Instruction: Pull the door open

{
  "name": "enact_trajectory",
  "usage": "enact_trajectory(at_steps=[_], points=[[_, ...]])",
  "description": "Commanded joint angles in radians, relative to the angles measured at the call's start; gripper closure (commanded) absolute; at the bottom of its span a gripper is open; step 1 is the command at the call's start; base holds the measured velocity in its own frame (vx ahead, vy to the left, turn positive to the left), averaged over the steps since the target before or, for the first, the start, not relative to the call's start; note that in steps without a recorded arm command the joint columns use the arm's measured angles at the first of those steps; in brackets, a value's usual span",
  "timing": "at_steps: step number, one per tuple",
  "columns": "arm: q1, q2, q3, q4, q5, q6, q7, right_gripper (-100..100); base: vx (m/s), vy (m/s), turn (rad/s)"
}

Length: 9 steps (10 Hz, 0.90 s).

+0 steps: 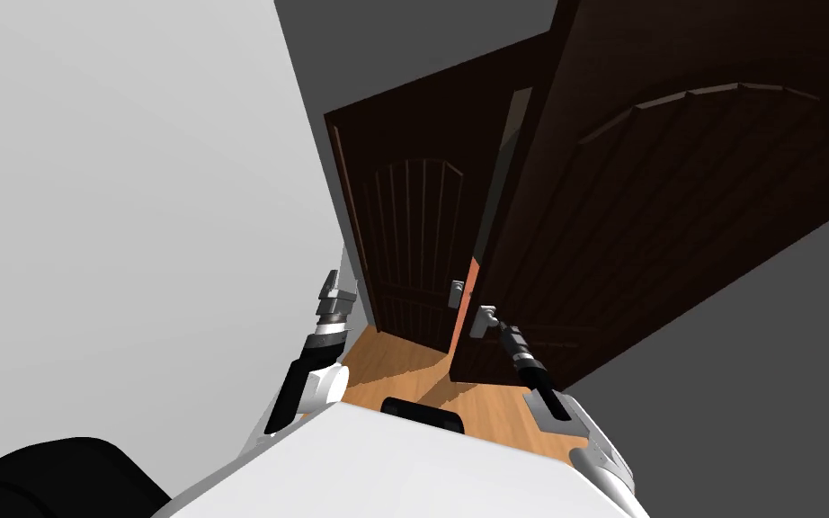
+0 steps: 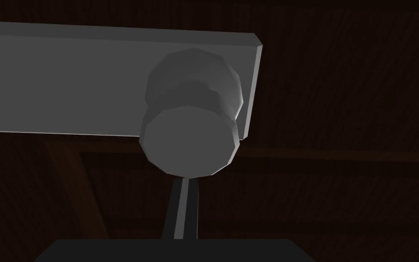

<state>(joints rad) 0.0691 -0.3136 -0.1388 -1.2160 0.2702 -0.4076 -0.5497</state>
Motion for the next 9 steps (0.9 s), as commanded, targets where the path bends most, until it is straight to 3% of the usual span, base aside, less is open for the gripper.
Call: enact_trajectory(at_steps=[1,6,7,9], points=[[0.009,-0.005,0.016,-0.017,0.007,-0.005,-0.016,-100,-0.201,-0.009,0.022],[0.042,-0.024,0.064,-0.065,0.026,-0.027,-0.068,-100,-0.195,-0.006,0.038],[0.036,-0.023,0.058,-0.057,0.024,-0.024,-0.061,-100,-0.094,-0.012,0.004],[0.024,-0.016,0.054,-0.046,0.02,-0.025,-0.052,-100,0.129,-0.019,0.031]])
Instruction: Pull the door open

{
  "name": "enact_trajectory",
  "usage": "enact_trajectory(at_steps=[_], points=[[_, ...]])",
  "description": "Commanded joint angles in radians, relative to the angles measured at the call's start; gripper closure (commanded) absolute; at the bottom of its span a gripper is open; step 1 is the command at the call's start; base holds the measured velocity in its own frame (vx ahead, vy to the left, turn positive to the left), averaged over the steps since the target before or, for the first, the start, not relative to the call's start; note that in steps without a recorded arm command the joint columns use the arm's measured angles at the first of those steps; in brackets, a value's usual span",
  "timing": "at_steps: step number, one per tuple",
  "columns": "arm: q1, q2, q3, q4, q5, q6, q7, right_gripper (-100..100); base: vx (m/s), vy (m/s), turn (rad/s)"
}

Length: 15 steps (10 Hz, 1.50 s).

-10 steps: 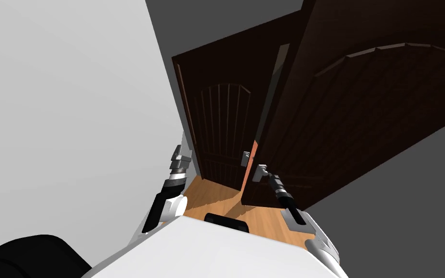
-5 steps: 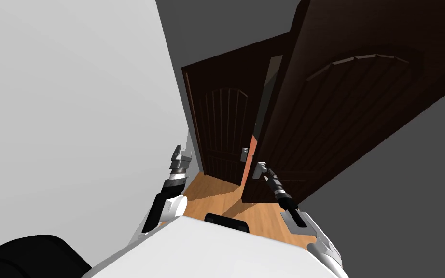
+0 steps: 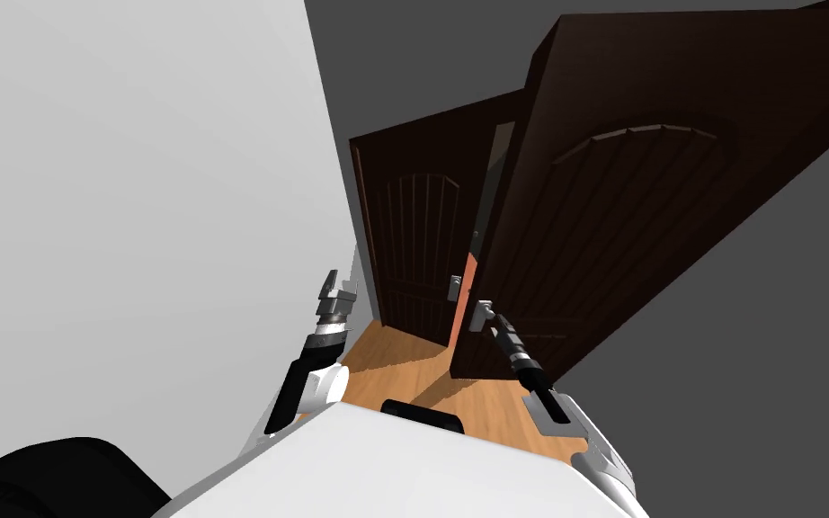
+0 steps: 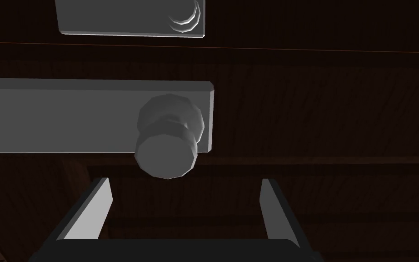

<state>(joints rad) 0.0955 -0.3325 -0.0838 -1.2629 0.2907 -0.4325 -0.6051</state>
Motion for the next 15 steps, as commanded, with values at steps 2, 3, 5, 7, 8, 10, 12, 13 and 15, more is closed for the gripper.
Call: enact_trajectory(at_steps=[2,3,5,7,8,10,12,13,15], points=[[-0.016,0.009,-0.006,0.015,-0.005,0.001,0.016,-100,0.193,-0.014,0.033],[-0.014,0.007,-0.005,0.014,-0.004,0.0,0.012,-100,0.09,-0.013,0.011],[-0.014,0.007,-0.005,0.014,-0.004,0.0,0.012,100,-0.012,0.0,0.0],[-0.014,0.007,-0.005,0.014,-0.004,0.0,0.012,100,-0.025,0.0,-0.002],[-0.014,0.007,-0.005,0.014,-0.004,0.0,0.012,100,-0.015,0.0,-0.007],[0.005,-0.02,0.008,0.01,0.005,-0.028,-0.017,100,-0.06,-0.05,0.077],[0.02,-0.042,0.02,0.005,0.012,-0.053,-0.042,100,-0.194,-0.174,0.21],[0.031,-0.058,0.029,0.002,0.017,-0.071,-0.06,100,-0.216,-0.173,0.203],[0.053,-0.09,0.046,-0.006,0.027,-0.108,-0.098,100,-0.23,-0.138,0.175]])
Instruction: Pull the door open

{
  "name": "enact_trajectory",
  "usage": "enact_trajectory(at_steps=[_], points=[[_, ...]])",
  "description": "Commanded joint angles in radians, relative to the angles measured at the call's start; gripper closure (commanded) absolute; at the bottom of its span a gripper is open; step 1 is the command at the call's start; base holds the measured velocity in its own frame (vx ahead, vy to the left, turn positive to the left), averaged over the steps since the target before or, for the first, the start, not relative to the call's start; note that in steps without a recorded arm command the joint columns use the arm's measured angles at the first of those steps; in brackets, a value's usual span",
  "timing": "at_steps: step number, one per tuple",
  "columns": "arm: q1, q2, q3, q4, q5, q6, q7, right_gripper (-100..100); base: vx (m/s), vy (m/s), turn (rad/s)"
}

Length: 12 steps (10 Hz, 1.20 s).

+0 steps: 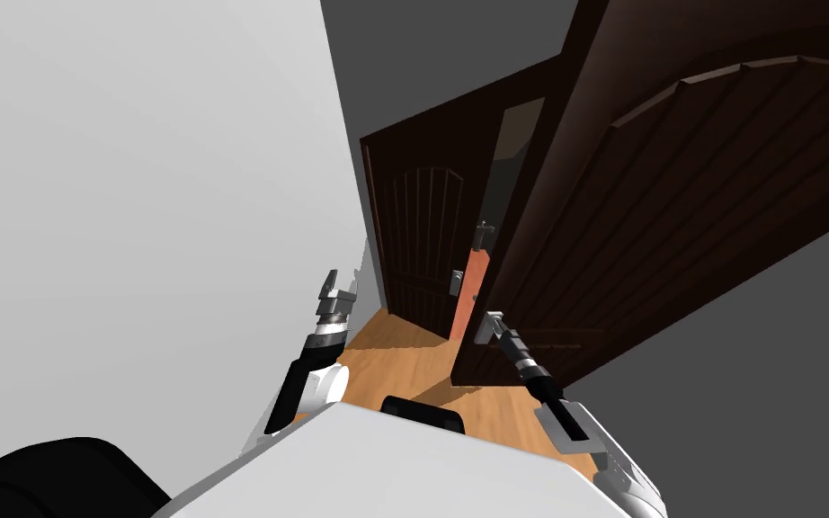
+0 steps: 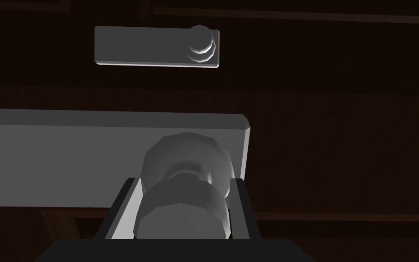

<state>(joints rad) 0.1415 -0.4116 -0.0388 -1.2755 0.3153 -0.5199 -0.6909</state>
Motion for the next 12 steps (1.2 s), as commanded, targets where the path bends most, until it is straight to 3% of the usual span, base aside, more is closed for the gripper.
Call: enact_trajectory(at_steps=[1,4,5,10,11,12], points=[[0.012,-0.018,0.005,0.005,0.005,-0.03,-0.02,100,-0.177,-0.113,0.088],[0.036,-0.054,0.025,-0.003,0.016,-0.071,-0.062,100,-0.171,-0.117,0.139],[0.034,-0.045,0.024,-0.001,0.014,-0.06,-0.053,100,-0.093,-0.052,0.048],[0.132,-0.099,0.016,-0.012,0.027,-0.2,-0.091,100,-0.04,-0.029,-0.017],[0.132,-0.099,0.016,-0.012,0.027,-0.204,-0.091,100,-0.026,-0.026,-0.015],[0.154,-0.112,0.014,-0.015,0.03,-0.239,-0.098,100,-0.026,-0.026,-0.011]])
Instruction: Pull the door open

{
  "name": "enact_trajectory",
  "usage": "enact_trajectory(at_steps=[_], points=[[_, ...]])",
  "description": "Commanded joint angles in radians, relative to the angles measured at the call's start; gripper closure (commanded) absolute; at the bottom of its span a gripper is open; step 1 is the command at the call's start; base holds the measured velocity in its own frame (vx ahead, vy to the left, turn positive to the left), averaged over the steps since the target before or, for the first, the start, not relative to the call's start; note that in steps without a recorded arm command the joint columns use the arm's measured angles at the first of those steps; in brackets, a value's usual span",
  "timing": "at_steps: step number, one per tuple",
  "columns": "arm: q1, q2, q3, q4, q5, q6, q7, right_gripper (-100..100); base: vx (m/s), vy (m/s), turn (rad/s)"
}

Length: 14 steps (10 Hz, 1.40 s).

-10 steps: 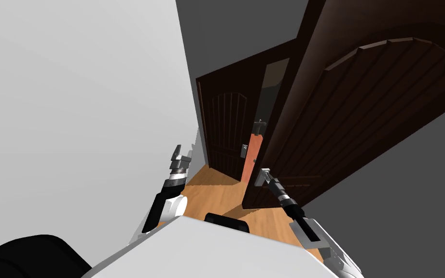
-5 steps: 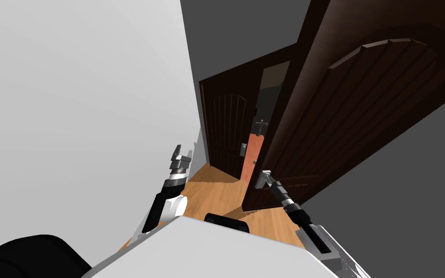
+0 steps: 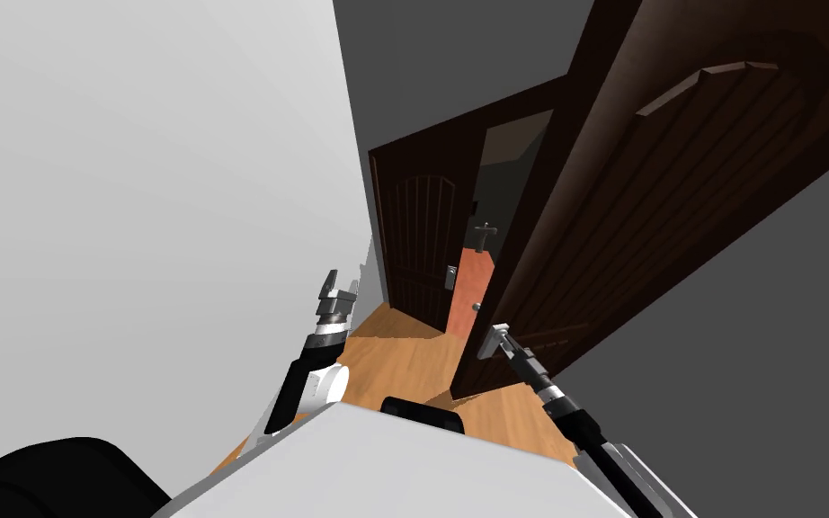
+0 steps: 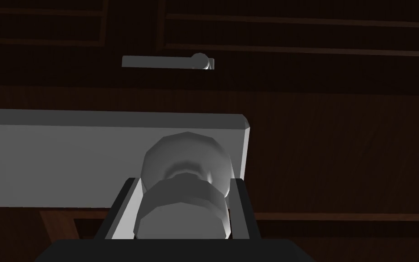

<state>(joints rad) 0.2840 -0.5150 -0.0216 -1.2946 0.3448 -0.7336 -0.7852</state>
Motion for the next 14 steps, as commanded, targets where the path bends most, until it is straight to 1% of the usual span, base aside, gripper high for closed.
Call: enact_trajectory(at_steps=[1,2,4,6,7,8,9,11,14], points=[[0.034,-0.021,-0.006,0.001,0.003,-0.05,-0.011,100,-0.03,-0.036,-0.014],[0.034,-0.021,-0.006,0.001,0.003,-0.06,-0.011,100,-0.025,-0.028,-0.018],[0.077,-0.046,-0.009,-0.005,0.007,-0.126,-0.025,100,-0.014,-0.042,-0.017],[0.114,-0.067,-0.012,-0.011,0.01,-0.181,-0.037,100,-0.018,-0.058,-0.022],[0.129,-0.075,-0.013,-0.013,0.011,-0.204,-0.041,100,-0.012,-0.048,-0.029],[0.14,-0.082,-0.014,-0.015,0.012,-0.22,-0.045,100,-0.001,-0.048,-0.017],[0.126,-0.075,-0.008,-0.004,0.014,-0.209,-0.04,100,-0.004,-0.019,-0.007],[0.148,-0.089,-0.021,0.033,0.008,-0.275,-0.037,100,-0.016,-0.019,0.118],[0.167,-0.103,-0.035,0.07,0.001,-0.338,-0.034,100,-0.018,-0.017,0.083]])
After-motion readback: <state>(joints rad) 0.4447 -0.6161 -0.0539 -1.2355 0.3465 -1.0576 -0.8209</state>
